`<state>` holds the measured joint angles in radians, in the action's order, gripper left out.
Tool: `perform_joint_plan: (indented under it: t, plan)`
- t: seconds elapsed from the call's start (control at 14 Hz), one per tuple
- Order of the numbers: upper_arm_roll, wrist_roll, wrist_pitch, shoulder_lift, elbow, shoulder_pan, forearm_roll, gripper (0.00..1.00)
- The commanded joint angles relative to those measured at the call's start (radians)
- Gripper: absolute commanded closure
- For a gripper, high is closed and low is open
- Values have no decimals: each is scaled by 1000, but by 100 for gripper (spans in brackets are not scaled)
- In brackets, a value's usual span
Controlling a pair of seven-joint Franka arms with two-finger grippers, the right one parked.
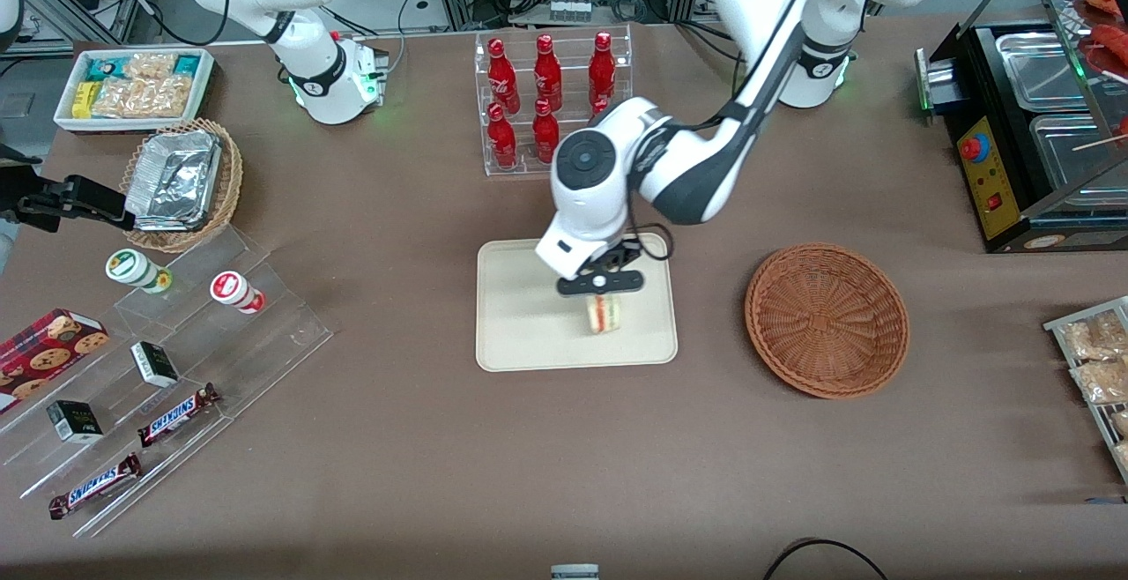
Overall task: Place sandwich from basket to tray
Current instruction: 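Carry the sandwich with the left gripper over the cream tray, then lower the sandwich onto the tray and open the left gripper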
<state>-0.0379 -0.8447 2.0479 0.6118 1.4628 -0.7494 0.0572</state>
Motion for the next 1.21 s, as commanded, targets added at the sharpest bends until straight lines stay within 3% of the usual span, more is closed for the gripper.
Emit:
perform_joint_plan:
  t: [0.0, 0.43, 0.5, 0.57, 0.64, 0.86, 1.14]
  plan:
    - [7, 3, 81, 94, -65, -34, 12, 100]
    - [9, -40, 113, 164, -59, -74, 21, 100]
    - [10, -57, 112, 170, -59, -80, 19, 83]
    - [10, -60, 112, 169, -59, -79, 21, 29]
    - [10, -59, 112, 166, -59, -79, 21, 0]
    - [15, -63, 101, 140, -67, -74, 16, 0]
    - [32, -63, -61, -34, -64, -45, 6, 0]
